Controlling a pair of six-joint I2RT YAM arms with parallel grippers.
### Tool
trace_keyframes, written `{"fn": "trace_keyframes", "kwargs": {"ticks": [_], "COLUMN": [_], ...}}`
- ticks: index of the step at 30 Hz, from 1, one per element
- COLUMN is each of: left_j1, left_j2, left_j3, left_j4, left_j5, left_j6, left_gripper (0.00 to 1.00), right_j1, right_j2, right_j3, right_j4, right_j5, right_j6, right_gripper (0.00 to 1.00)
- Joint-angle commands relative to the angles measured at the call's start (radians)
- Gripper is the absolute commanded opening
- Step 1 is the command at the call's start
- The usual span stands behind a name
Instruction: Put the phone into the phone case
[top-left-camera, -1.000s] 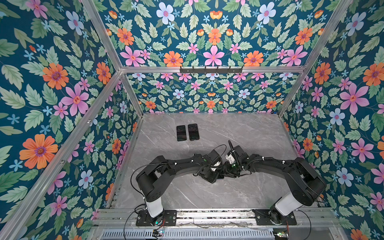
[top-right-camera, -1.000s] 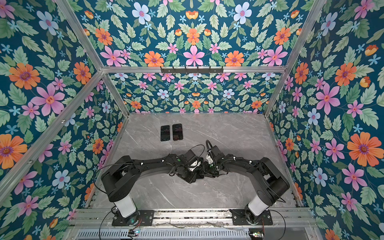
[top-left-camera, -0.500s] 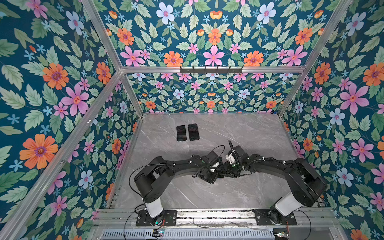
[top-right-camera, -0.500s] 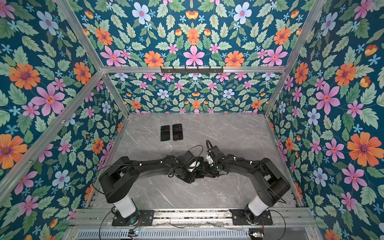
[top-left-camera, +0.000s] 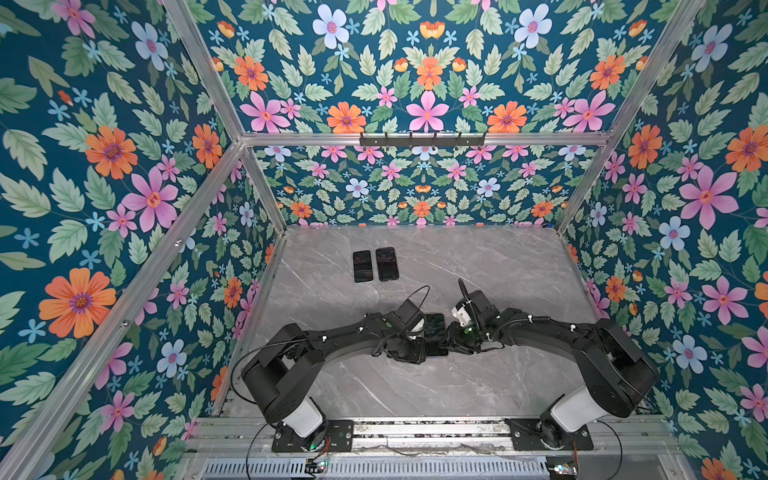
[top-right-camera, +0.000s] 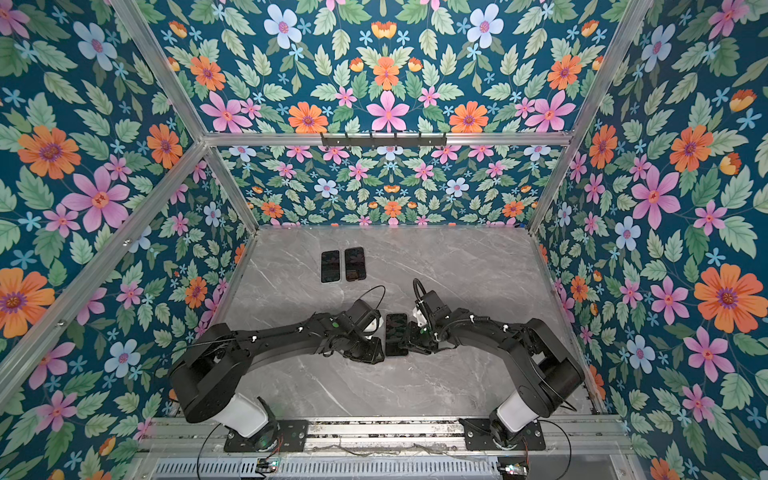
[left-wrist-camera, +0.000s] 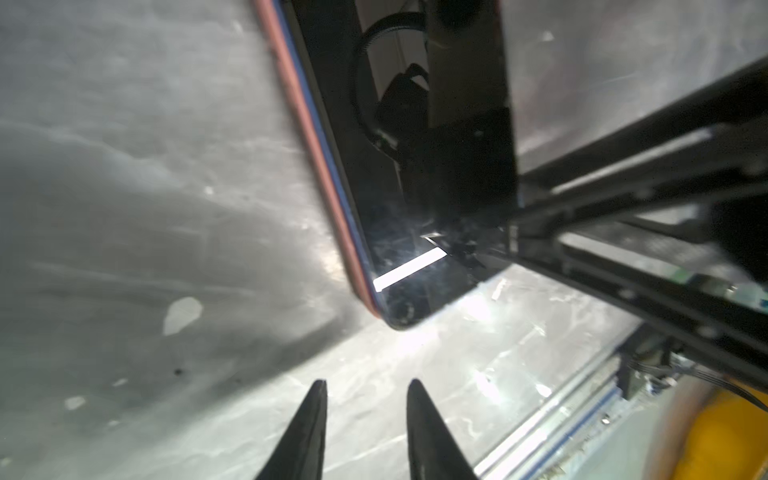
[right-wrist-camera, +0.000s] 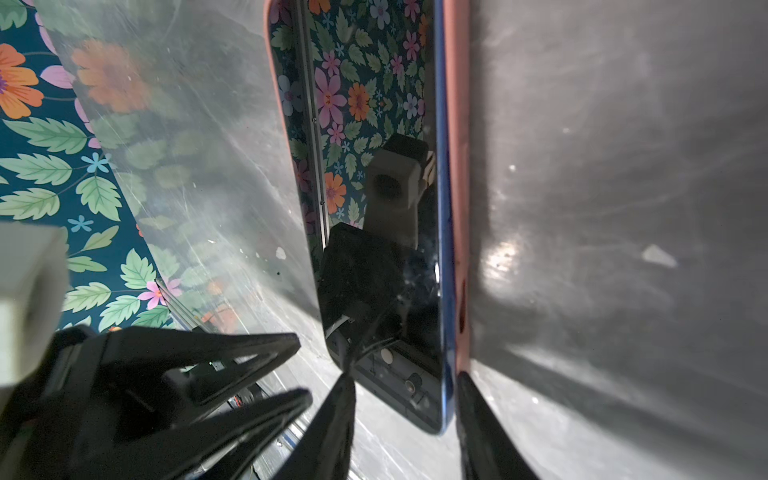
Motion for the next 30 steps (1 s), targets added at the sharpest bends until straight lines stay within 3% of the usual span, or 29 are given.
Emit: {"fn": "trace_keyframes", "kwargs": {"ticks": [1,12,30], "left_j1": [0.003,0.002,0.003], "left_j2": [-0.001,0.079,0.139], "left_j3": [0.003,0.057,0.066], "left_j4": [0.04,-0.003,-0.027], "left_j5": [0.019,-0.016,-0.039], "left_j6": [-0.054,-0.019,0.004], "left_gripper": [0.4,0.43,0.13], "right_j1": [0.001,0.001,0.001], "right_j2": [-0.004,0.006,0.018], "right_j3": [-0.002,0.003,0.004], "right_j4": [0.003,0.019,0.032], "right_j5": [0.007,-0.001,-0.012], "right_j6": [0.01,0.01,0.01], "right_gripper": [0.41,0.41,0.41]}}
